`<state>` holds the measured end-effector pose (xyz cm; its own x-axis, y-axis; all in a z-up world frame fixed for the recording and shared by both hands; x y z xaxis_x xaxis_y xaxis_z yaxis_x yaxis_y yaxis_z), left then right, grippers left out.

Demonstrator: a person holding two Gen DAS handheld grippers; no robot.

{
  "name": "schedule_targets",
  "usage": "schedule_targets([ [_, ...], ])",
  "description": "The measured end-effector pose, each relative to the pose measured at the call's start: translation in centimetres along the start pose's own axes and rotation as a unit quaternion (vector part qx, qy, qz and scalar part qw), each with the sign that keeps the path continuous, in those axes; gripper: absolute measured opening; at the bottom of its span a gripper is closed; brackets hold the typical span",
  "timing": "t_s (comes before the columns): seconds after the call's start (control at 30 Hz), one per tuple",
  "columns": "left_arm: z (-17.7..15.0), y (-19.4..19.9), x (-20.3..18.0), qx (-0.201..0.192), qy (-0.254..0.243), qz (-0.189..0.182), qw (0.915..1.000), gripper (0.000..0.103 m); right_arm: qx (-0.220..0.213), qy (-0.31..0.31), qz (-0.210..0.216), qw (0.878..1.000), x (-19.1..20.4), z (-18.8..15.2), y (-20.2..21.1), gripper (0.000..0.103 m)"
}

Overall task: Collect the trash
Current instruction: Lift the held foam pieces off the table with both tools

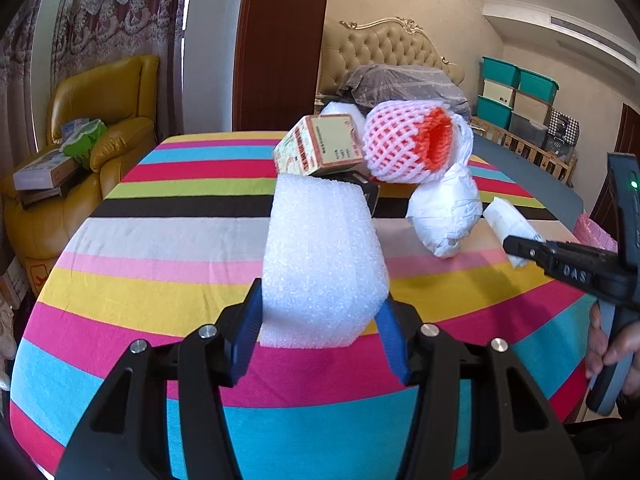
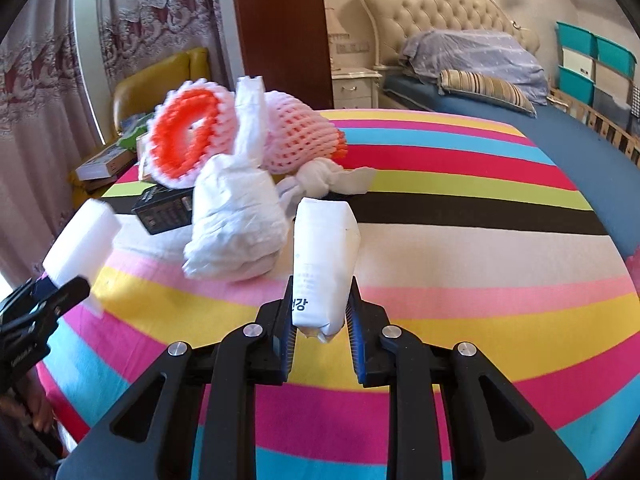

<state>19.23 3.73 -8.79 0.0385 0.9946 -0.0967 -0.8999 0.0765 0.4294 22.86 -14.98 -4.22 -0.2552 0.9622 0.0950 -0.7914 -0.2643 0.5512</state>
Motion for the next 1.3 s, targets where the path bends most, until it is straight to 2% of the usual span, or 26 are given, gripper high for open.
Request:
schedule_targets([
  [0.27,0.2,-0.2,-1.5,-0.007,-0.019,0.007,0.9998,0.052,-0.015,0.0,0.011,1.0,0.1,-1.4,1.6,0.022],
  [0.67,-0.6,-0.9,-1.9,-0.005,-0.023,0.019,0.9995,0.052,-0.058,0.008,0.016,0.998,0.6,-1.2,2.4,0.022],
  [1.0,-0.9,-0.7,-3.3,-0.016,-0.071,0.037,0.9966,0.052,-0.09,0.019,0.034,0.995,1.1,-1.4,3.6,0.022],
  [1.3,-0.5,0.1,-5.4,-0.026,-0.104,0.029,0.9938,0.052,-0.108,0.021,0.039,0.993,0.5,-2.1,5.5,0.022],
])
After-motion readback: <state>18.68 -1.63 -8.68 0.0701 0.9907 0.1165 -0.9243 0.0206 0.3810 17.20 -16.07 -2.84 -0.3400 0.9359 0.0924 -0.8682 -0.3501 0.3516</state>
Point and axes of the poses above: each gripper's, at about its wrist camera, not at the fingertips, and y roughly against the way its jaws point, x to its left, z to its top, the point moved 3 cm from there along -y, roughly the way its jaws point, and after that the axes turned 9 degrees about -x, right-handed, at the moved point
